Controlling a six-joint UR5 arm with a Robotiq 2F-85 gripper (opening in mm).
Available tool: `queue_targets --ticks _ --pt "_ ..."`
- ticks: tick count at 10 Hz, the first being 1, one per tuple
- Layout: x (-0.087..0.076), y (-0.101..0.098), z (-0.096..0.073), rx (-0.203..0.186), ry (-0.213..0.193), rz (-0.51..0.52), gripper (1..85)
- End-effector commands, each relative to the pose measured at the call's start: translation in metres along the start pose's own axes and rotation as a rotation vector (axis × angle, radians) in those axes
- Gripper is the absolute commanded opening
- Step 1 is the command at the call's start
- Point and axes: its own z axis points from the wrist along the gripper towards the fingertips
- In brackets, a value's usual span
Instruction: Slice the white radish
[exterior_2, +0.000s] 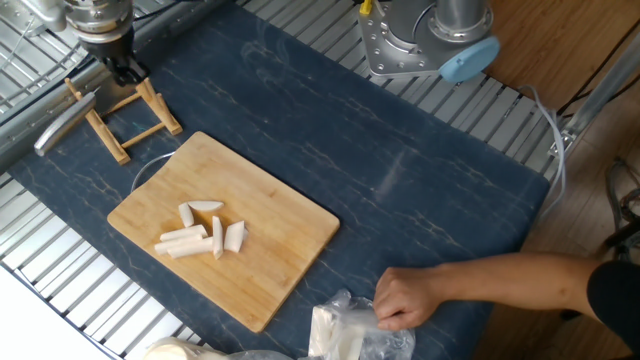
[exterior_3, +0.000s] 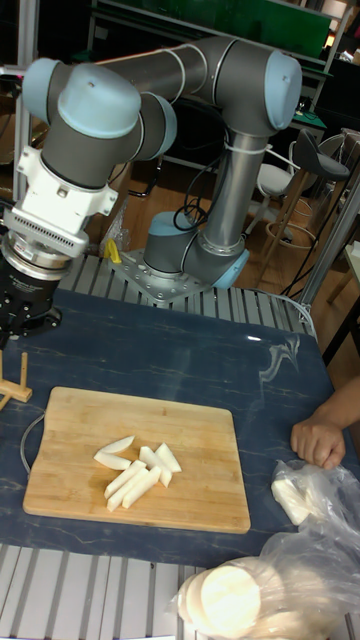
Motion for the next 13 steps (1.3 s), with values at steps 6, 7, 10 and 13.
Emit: queue_targets --ticks 6,7,10,13 --pt "0.013 0.068 -0.071 0.024 0.068 0.101 1.0" --pt "0.008 0.063 -0.068 0.007 0.058 0.112 1.0" --pt "-0.002 0.052 -0.066 0.043 0.021 0.111 1.0" --pt "-0.016 0.051 -0.066 0.041 -0.035 0.134 1.0"
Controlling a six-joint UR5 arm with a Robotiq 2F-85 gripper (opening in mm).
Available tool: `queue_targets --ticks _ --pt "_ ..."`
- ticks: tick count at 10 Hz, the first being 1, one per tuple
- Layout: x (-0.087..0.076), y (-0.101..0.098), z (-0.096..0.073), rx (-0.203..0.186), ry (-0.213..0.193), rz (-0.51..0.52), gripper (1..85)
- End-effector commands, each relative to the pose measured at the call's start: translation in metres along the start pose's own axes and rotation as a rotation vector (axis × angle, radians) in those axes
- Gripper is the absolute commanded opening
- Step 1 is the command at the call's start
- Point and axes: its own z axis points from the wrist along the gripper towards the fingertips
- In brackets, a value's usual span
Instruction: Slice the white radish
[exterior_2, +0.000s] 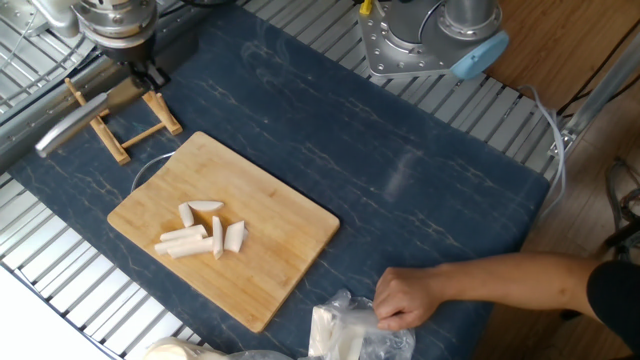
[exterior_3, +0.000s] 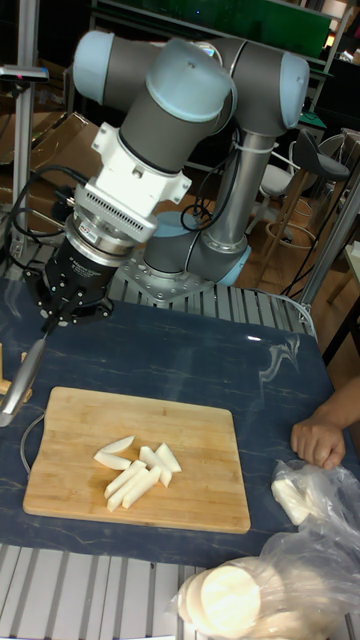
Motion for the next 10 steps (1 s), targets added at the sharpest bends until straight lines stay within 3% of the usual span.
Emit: queue_targets --ticks 1,2,3,5,6,7,8,9,10 --pt "-0.013 0.002 -0.002 -0.007 -0.049 0.016 1.0" --pt "-0.006 0.007 -0.002 -0.028 -0.024 0.012 1.0" --pt "0.013 0.013 -0.002 -0.051 0.048 0.021 1.0" --pt "0.028 0.008 -0.003 -0.028 0.108 0.059 1.0" --pt "0.011 0.011 -0.002 -0.043 0.042 0.108 1.0" --pt "0.003 0.002 -0.002 -0.007 0.012 0.111 1.0" --pt "-0.003 0.001 -0.002 -0.005 -0.011 0.074 1.0" --pt "0.002 0.017 -0.002 -0.068 0.008 0.028 1.0" --pt "0.0 -0.002 -0.005 -0.093 0.024 0.001 1.0"
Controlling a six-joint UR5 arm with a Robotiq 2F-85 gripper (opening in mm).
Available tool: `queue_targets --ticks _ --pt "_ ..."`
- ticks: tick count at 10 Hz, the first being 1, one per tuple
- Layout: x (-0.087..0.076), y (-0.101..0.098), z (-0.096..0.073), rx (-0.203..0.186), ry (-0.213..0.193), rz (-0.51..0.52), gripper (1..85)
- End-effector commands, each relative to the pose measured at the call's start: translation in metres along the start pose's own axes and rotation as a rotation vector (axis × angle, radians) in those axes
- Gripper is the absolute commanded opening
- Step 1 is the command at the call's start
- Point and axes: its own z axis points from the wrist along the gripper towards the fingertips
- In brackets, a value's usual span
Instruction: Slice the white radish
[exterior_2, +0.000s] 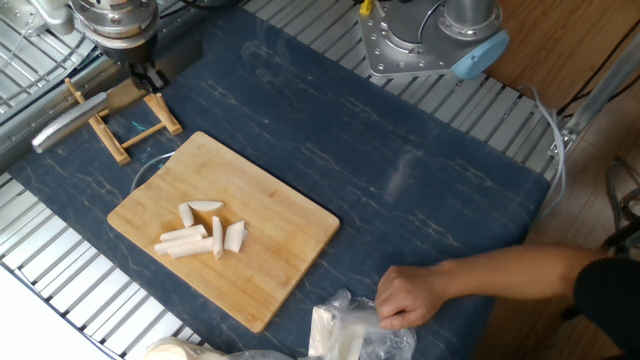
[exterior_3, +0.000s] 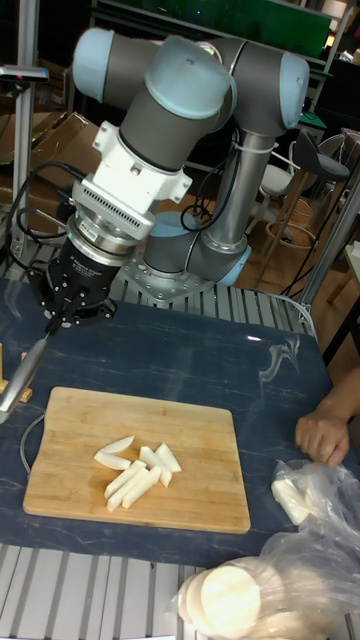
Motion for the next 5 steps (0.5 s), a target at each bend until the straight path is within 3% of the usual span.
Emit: queue_targets --ticks 1,5 --pt "-0.007 -0.016 -0.004 -0.074 0.009 -0.032 1.0" --pt "-0.022 -0.042 0.017 -0.092 -0.025 0.03 1.0"
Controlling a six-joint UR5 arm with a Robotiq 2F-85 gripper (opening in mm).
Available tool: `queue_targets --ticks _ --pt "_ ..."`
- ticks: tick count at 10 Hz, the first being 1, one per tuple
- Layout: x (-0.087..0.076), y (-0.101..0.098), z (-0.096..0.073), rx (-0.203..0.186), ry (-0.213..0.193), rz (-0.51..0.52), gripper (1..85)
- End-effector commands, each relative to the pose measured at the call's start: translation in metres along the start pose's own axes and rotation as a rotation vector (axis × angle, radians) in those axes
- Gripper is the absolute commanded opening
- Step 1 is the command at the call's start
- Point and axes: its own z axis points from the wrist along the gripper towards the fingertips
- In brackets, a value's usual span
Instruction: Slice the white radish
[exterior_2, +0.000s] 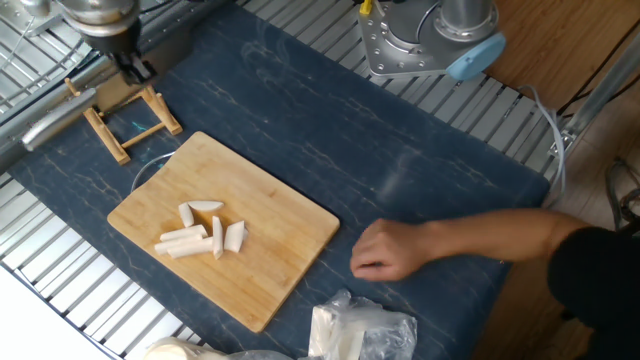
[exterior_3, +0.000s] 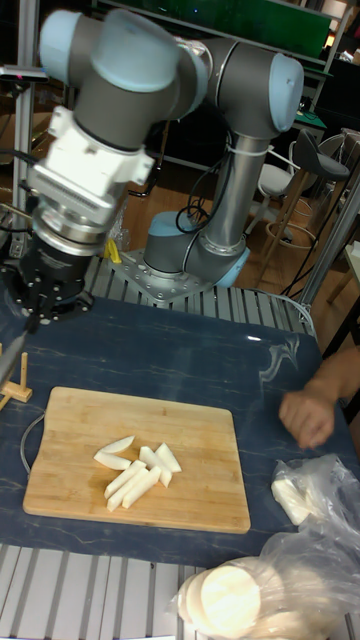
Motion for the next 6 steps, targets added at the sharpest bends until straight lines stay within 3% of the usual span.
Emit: queue_targets --ticks 1,3,6 --pt "-0.01 -0.02 0.016 -0.033 -0.025 0.035 1.0" --pt "-0.009 -0.024 0.027 -0.061 -0.026 0.045 1.0" --pt "-0.008 -0.011 0.038 -0.131 -0.009 0.093 1.0"
